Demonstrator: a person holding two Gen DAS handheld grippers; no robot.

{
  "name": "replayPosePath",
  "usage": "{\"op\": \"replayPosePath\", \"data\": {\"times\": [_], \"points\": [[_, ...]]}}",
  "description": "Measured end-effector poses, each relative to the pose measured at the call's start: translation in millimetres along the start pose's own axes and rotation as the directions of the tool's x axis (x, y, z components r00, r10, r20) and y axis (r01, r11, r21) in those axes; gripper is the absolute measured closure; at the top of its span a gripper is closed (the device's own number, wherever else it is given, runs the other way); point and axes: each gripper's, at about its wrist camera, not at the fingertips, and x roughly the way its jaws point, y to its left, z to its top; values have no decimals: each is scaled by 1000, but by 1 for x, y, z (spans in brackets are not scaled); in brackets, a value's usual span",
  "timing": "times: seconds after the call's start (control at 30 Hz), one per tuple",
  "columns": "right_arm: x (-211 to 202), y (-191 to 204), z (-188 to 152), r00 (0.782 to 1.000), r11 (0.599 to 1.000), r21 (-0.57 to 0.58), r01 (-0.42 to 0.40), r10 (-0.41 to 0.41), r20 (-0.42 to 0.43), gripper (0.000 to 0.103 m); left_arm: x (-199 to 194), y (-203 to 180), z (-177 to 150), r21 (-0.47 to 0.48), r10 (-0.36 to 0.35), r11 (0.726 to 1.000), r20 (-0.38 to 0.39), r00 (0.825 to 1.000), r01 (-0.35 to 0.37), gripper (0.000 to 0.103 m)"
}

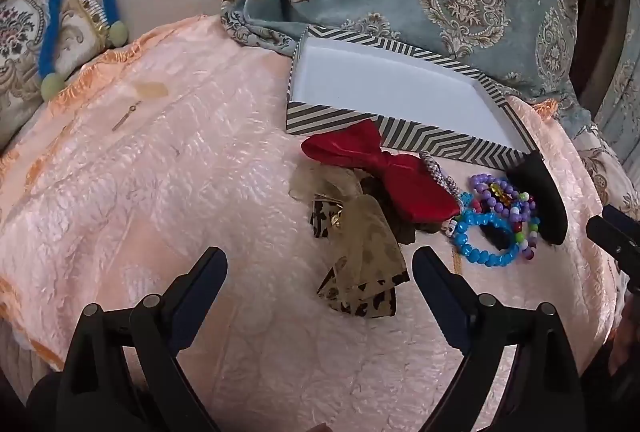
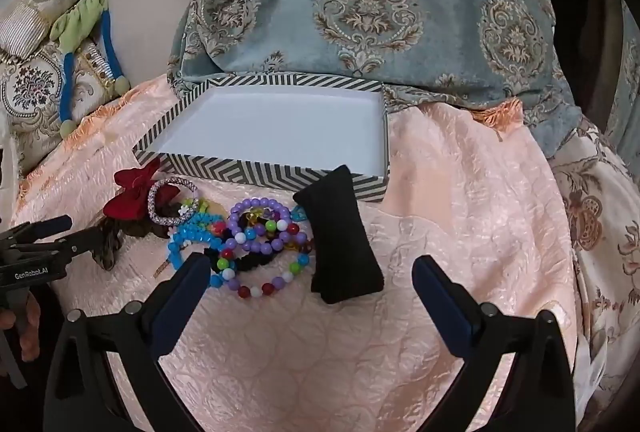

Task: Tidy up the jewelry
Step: 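Reach left tool to the tan ribbon bow while right tool reaches the black velvet pillow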

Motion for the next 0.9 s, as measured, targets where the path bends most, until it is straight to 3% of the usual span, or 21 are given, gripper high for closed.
{"op": "replayPosePath", "data": {"times": [0.27,0.43,0.57,0.67,0.77,0.8,0.9], "points": [[0,-4,-1,1000,1000,5,2,-2,-2,1,0,3,1,-31,-30,999,-4,1000,30,22],[0,-7,-2,1000,999,33,7,-7,-13,1,2,4,6,-30,-8,1000,-13,1000,8,22],[2,-11,-2,1000,998,59,-1,3,-29,1,9,-5,22,18,-22,1000,-36,999,23,22],[1,-12,-2,1000,999,50,0,-1,17,1,15,-5,36,-8,-41,999,-43,998,41,22],[2,-12,-1,1000,999,43,5,-5,14,1,17,-3,53,-29,-45,999,-15,999,45,22],[4,-11,-2,1000,999,53,0,1,-27,1,18,-2,56,-29,-42,999,-11,999,42,22],[5,-12,-2,999,998,65,-4,7,-39,0,28,1,61,-51,-48,998,-28,998,47,22]]}}
